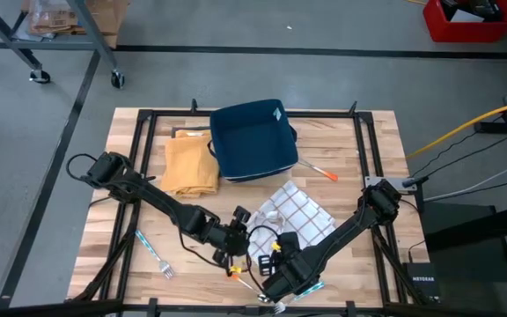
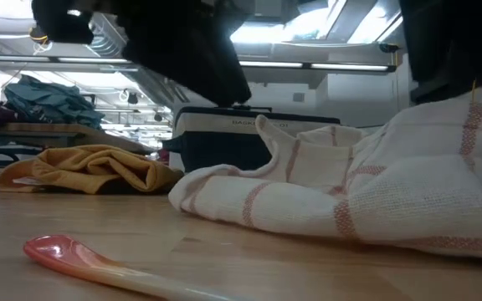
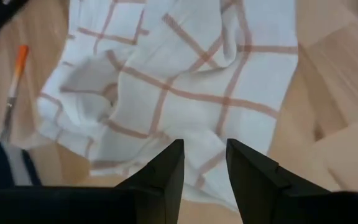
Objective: Fold towel
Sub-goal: Fold the white pattern towel
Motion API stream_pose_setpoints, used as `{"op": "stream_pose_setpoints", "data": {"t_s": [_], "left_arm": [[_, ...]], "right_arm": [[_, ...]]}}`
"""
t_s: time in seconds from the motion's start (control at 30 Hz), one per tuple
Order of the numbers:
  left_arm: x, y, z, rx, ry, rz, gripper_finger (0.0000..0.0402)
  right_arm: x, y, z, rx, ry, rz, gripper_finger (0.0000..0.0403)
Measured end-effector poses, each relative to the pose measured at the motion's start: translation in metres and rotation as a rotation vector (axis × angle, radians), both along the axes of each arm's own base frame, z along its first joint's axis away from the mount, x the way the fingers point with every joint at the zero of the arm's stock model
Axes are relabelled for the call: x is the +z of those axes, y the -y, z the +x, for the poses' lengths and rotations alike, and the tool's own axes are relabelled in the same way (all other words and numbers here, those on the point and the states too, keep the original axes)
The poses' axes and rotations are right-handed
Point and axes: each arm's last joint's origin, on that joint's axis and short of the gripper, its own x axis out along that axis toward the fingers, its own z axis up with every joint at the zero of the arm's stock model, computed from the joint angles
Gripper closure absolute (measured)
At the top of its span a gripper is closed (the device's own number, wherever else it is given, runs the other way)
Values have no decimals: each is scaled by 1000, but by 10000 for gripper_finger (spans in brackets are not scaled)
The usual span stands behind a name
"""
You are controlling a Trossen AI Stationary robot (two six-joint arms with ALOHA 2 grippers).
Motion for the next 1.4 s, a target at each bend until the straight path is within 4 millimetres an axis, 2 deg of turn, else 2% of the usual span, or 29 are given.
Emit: {"op": "stream_pose_setpoints", "data": {"t_s": [0.13,0.3,0.4,0.57,0.7,0.93,1.13,1.4], "left_arm": [[-8,-1,1,35,-2,-33,290],[-5,2,4,8,27,-98,290],[-4,5,6,-19,44,-142,290],[-9,3,16,-16,91,-156,290],[-23,-4,26,6,93,-150,290],[-47,-32,47,51,98,-61,290],[-51,-68,61,119,137,-39,290],[-52,-117,68,294,135,-80,290]], "right_arm": [[0,-3,4,-5,38,32,307],[1,-11,12,0,137,104,307],[-3,-12,14,1,140,104,307],[-17,-8,11,17,84,39,307],[-34,-2,3,-1,10,-15,307],[-53,9,-11,-69,-95,-106,307],[-61,19,-22,-138,-158,-209,307],[-76,26,-34,-205,-219,-258,307]]}}
